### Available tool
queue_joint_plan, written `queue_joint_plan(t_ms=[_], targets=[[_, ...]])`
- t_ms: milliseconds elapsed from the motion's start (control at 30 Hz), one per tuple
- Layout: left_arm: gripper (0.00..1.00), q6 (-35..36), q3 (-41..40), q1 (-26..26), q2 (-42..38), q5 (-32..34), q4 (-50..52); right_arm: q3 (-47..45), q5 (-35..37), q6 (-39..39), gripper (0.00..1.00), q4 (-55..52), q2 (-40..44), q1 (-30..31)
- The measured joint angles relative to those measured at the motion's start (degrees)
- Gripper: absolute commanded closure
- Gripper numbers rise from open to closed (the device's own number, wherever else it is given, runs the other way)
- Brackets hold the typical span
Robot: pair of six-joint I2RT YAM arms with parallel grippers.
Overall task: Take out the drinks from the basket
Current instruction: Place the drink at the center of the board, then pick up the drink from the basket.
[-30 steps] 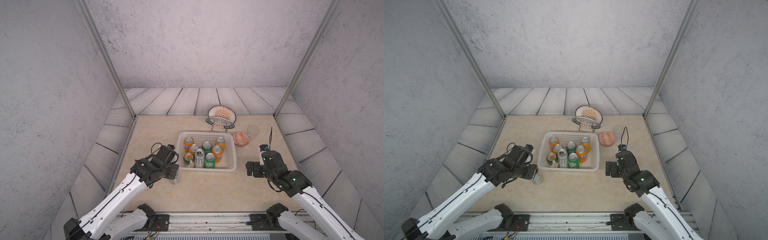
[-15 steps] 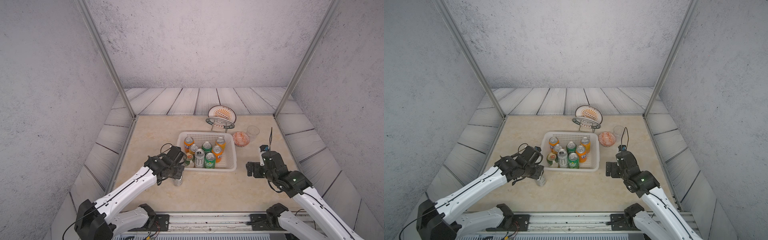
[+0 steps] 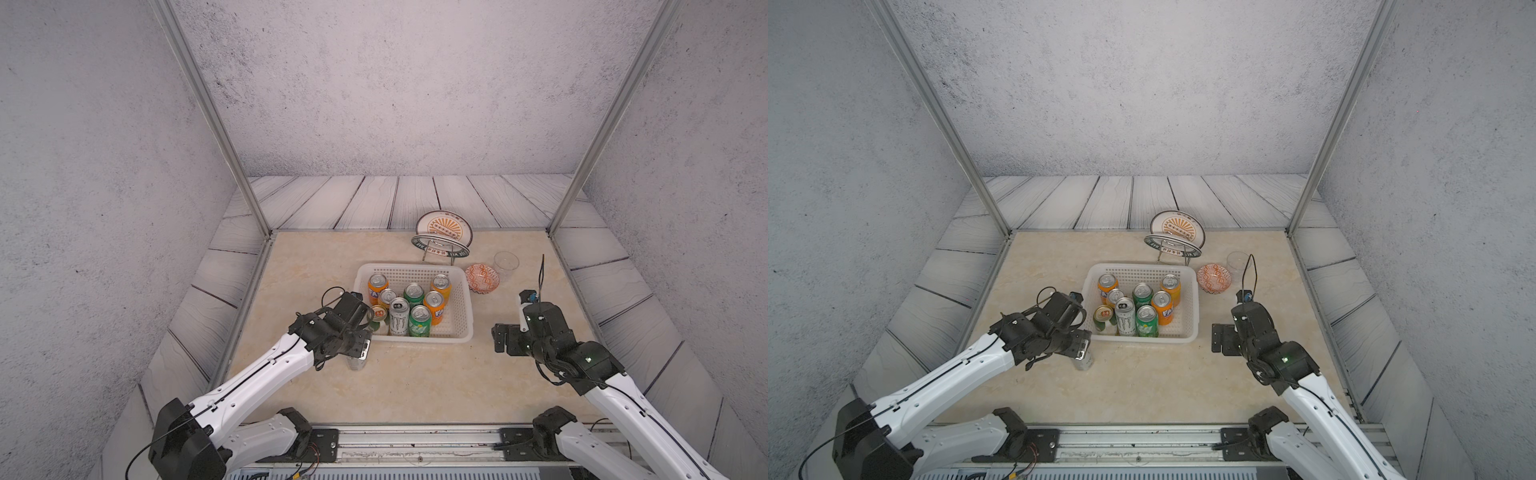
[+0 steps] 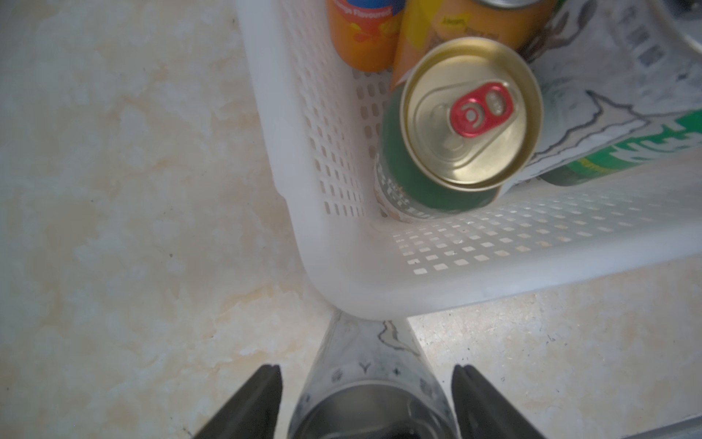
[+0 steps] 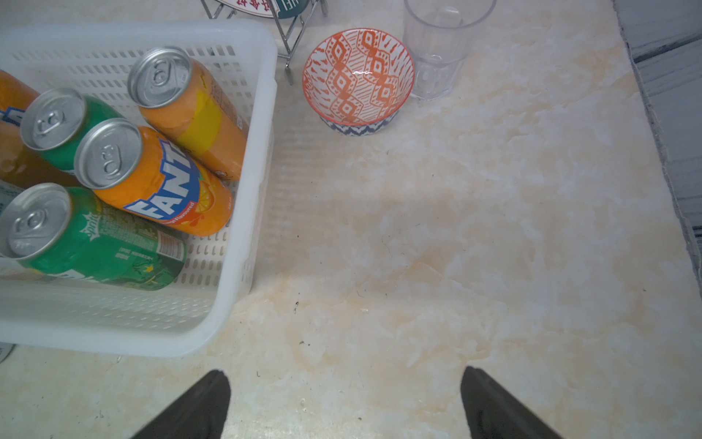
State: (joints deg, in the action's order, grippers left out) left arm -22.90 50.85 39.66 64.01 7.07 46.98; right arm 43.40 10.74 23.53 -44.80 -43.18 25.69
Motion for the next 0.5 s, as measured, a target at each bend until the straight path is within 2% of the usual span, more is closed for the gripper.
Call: queue_joint_plan(t_ms=[233,500], targets=[[0.07,1.1,1.4,0.0,-2.9,0.7,1.3,0.0,0.0,-0.1,0.01,0.0,0.0,0.0],[0.04,4.8,13.5,0.0,-4.5,-1.1,4.0,0.0,0.0,-0.2,0.0,-0.5,-0.1,0.0]])
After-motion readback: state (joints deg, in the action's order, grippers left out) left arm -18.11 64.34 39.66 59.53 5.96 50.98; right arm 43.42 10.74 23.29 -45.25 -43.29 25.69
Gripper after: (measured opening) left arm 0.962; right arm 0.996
